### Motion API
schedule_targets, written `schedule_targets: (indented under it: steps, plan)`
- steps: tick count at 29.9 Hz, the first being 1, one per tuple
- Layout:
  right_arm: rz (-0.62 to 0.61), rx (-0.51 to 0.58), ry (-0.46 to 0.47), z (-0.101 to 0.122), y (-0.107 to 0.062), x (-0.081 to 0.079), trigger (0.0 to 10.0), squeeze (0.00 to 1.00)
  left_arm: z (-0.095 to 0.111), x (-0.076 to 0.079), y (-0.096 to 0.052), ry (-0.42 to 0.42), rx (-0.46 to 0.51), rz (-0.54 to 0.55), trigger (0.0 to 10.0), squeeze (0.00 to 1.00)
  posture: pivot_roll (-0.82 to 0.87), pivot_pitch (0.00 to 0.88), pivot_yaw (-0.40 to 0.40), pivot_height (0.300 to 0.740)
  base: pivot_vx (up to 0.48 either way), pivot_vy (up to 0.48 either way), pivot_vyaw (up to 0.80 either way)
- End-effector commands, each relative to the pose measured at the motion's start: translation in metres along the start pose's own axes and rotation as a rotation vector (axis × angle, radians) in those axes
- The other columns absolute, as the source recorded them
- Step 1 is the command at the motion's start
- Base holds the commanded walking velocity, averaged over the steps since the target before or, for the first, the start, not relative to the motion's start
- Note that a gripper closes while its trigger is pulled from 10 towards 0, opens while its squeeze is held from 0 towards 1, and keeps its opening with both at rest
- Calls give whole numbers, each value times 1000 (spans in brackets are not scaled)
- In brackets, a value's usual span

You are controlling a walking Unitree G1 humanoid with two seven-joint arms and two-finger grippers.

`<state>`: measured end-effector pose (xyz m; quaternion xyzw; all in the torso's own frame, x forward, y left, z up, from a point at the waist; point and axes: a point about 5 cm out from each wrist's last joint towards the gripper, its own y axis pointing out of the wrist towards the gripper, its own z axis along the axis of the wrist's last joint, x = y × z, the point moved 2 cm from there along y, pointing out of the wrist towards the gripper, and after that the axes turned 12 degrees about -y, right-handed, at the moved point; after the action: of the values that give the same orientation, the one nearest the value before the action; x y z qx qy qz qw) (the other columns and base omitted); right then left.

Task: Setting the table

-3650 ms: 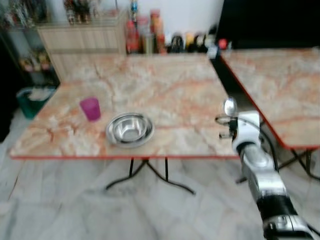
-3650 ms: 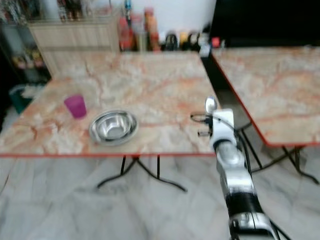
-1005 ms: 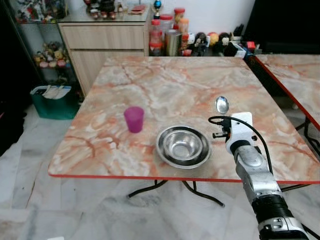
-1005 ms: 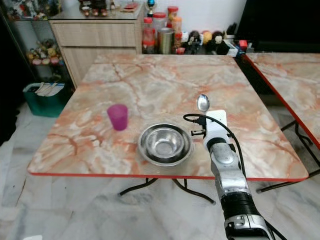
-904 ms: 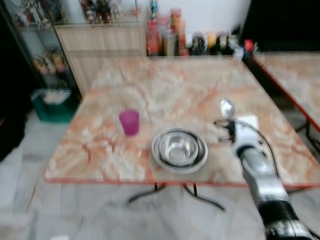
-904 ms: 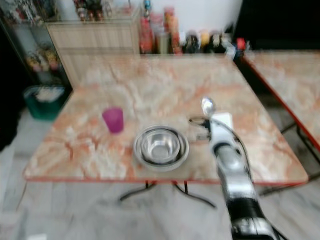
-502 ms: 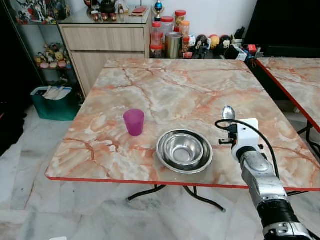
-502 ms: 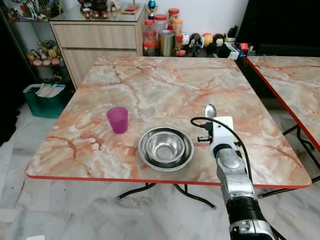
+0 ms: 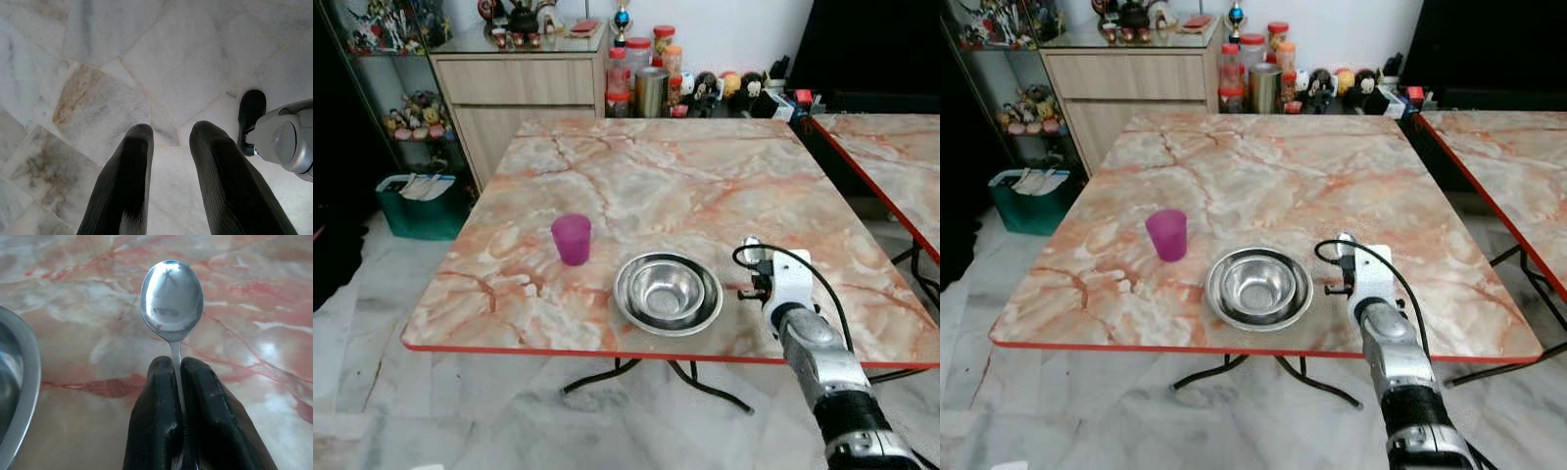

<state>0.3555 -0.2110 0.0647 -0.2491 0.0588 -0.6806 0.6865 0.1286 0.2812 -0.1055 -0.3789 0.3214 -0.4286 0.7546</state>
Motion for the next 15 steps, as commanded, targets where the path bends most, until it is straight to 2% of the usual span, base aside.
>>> schedule_targets:
  steps: [1, 9, 11, 15]
  plan:
    - [-11, 27, 5, 9, 2, 4, 10000, 0, -3, -1, 0, 15, -10, 1, 10000, 0, 36, 0, -5, 732, 0, 0, 0]
    - [14, 49, 27, 18, 8, 2, 10000, 0, -3, -1, 0, 21, -10, 1, 10000, 0, 36, 0, -4, 732, 0, 0, 0]
    - [25, 62, 73, 24, 10, 0, 10000, 0, -2, -1, 0, 19, -9, 1, 10000, 0, 42, 0, -6, 732, 0, 0, 0]
    - [35, 53, 82, 26, 13, -3, 10000, 0, -2, -1, 0, 15, -7, 2, 10000, 0, 46, 0, -10, 732, 0, 0, 0]
